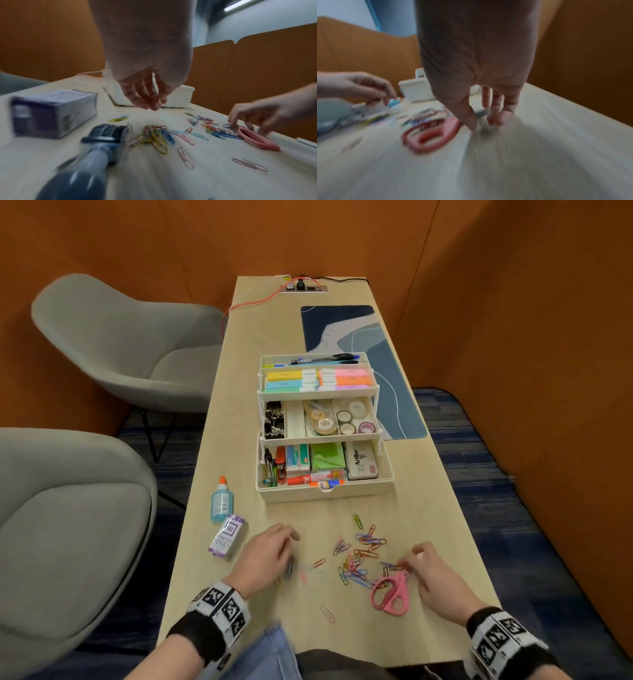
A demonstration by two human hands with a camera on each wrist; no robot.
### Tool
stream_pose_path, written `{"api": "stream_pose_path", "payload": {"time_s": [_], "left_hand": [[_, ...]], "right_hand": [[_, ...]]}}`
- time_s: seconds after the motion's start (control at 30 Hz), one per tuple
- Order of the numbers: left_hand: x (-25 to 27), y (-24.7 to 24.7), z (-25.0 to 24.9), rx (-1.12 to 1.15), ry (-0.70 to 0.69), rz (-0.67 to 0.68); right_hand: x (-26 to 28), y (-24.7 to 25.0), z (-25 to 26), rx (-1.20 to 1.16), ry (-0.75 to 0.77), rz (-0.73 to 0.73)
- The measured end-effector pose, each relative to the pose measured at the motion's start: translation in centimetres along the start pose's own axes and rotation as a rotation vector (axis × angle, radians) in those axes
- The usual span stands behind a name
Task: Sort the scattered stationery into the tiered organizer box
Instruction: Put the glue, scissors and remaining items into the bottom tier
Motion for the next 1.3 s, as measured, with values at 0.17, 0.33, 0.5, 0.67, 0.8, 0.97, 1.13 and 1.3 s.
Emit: {"api": "stream_pose_path", "payload": {"time_s": [0.17,0.33,0.5,0.67,0.8,0.97,1.13,1.3], "left_hand": [[1.5,0.2,0.6,0.014,0.055,-0.05],[1.7,0.4,0.3,0.039,0.095,-0.078],[1.9,1.1,0.7,0.07,0.113,-0.094],[2.1,1.7,1.4,0.075,0.141,-0.119],[1.9,1.6,1.6,0.072,0.139,-0.114],[1.6,1.8,1.6,0.094,0.138,-0.127],[1.7,2.0,1.8,0.105,0.144,-0.132],[2.1,2.0,1.9,0.112,0.145,-0.14]], "right_hand": [[0.3,-1.5,0.3,-0.004,-0.006,-0.113],[-0.5,-0.8,0.4,0.141,0.058,-0.11],[-0.5,-0.7,0.6,0.085,0.06,-0.039],[-0.8,1.5,1.0,-0.221,-0.013,0.057],[-1.4,4.4,1.4,-0.377,-0.013,0.159],[-3.2,9.6,2.6,-0.605,-0.002,0.146],[-9.2,14.7,5.2,-0.664,-0.048,-0.158],[-15.7,14.6,8.9,-0.4,-0.079,-0.05]]}}
Point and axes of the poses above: each hand's wrist, its own x-axis away from the middle knuckle, its own y-axis out of the back of the hand, z = x × y, the point moved 2 cm from there along -x, towards the middle knuckle, and after that the axes turned 8 degrees about x, right-handed, at the moved point
